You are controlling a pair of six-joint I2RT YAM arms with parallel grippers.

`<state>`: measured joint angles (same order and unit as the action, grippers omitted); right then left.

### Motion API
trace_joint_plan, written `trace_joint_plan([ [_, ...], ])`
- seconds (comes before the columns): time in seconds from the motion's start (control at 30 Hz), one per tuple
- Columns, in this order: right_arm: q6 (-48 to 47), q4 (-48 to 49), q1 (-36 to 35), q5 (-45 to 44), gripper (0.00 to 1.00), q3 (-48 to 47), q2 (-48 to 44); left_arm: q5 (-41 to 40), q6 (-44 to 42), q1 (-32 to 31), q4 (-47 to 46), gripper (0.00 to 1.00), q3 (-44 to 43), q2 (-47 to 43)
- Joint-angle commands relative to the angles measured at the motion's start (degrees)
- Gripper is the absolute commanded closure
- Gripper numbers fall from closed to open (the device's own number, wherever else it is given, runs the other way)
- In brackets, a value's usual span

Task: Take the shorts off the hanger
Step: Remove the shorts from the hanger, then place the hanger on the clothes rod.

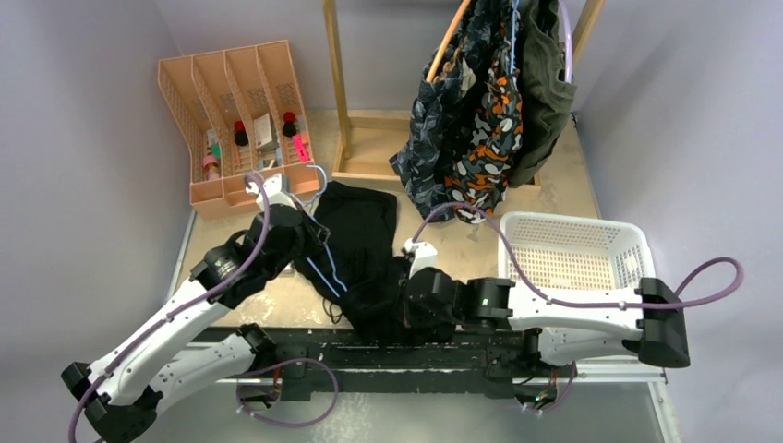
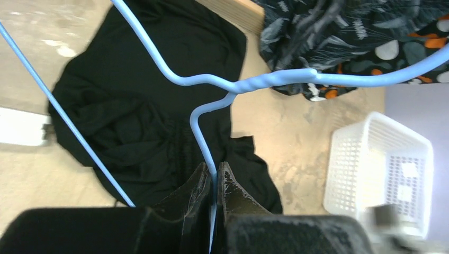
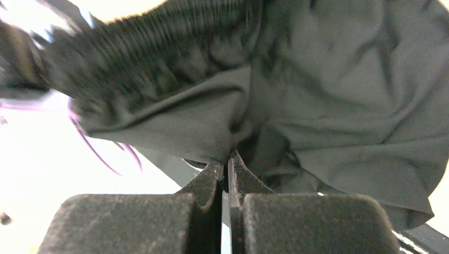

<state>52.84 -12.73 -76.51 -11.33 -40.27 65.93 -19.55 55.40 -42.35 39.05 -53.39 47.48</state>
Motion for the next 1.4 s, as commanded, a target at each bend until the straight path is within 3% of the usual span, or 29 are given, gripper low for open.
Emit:
trace_joint_plan([
  [0.0,8.6,-13.6,-0.2,-22.6,1.00,-13.5,-3.7,-7.0,-2.3,0.3,7.6,1.00,-3.1,-3.5],
  [0.2,3.1,-18.1,-0.2,-36.6,1.00,-27.0,-6.7,-9.6,-2.2,0.3,13.8,1.00,-9.5,-7.1],
  [0.37,-7.8,-18.2,-0.2,-46.5,1.00,-37.3,-5.9,-11.1,-2.2,0.2,20.2,1.00,-10.5,-8.8],
  [0.57,-19.7,-10.4,-0.2,-43.0,1.00,-45.7,-5.7,-7.3,-0.3,0.3,17.6,1.00,-6.2,-12.0],
  [0.67,-29.3,-1.3,-0.2,-33.7,1.00,-45.9,-7.8,-6.1,-0.1,0.3,16.4,1.00,-5.1,-12.2],
  [0.77,-29.2,-3.5,-0.2,-31.0,1.00,-48.0,-5.8,-4.2,-0.6,0.2,14.7,1.00,-4.4,-11.4],
  [0.93,-18.1,-15.5,2.5,-31.7,1.00,-42.5,1.0,-0.4,-1.0,0.3,10.4,1.00,-3.0,-9.9],
  [1.1,-14.2,-12.7,15.3,-16.7,1.00,-28.1,2.0,2.7,-0.8,0.3,7.6,1.00,-1.5,-9.3],
  [1.27,-7.6,-13.1,16.6,-17.9,1.00,-17.4,-1.1,8.0,-0.3,0.3,3.4,1.00,0.5,-9.0],
  [1.33,-7.0,-13.1,16.7,-16.3,0.84,-13.7,-1.3,8.9,0.1,0.3,1.8,1.00,0.7,-9.1],
  [1.37,-6.9,-13.8,16.7,-14.4,0.82,-13.2,-1.1,9.2,0.2,0.3,0.9,1.00,0.8,-9.2],
])
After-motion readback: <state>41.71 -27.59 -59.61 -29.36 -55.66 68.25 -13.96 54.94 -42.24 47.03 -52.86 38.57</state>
